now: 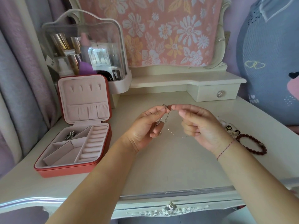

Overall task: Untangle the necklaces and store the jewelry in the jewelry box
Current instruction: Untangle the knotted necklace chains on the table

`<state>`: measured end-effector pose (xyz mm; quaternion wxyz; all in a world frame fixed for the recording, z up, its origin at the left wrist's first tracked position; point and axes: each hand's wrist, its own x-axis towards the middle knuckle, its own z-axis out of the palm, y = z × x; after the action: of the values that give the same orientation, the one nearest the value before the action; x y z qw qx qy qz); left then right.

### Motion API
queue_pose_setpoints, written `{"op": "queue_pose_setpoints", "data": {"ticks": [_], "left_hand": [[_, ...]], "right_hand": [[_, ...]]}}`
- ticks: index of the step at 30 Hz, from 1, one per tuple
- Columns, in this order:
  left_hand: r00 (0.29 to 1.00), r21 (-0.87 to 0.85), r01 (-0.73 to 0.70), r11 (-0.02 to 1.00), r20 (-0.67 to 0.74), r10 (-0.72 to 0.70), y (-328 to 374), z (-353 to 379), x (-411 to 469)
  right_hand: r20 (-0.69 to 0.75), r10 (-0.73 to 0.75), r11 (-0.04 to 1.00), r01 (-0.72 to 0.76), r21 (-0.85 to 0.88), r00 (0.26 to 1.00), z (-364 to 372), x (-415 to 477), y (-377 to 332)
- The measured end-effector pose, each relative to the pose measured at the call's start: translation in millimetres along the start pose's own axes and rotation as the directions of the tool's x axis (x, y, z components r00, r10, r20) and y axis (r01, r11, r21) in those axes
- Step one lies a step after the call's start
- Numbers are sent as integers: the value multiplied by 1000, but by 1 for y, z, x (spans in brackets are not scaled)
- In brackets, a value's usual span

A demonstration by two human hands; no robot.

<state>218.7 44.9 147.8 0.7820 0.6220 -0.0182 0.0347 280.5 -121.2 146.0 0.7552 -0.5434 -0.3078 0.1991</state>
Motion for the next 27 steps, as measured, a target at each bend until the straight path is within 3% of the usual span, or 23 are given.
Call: {"op": "queue_pose_setpoints", "data": {"ticks": [7,17,24,27], "left_hand": [[1000,-41,11,999,17,-11,0,-2,1],[999,-172,-25,985,-31,20,4,-15,2],[989,-100,-54,994,-146,39,6,-21,5],[984,-78,-61,995,-175,46,6,-19,4]], "right_hand": [[58,-27,991,19,131,998,-10,0,-3],[-241,-28,918,120,377,970,-26,-2,-16],[-329,-27,910,160,383,944,-31,-4,-19],[-358,-44,949,151,275,933,-34,-4,-17]]}}
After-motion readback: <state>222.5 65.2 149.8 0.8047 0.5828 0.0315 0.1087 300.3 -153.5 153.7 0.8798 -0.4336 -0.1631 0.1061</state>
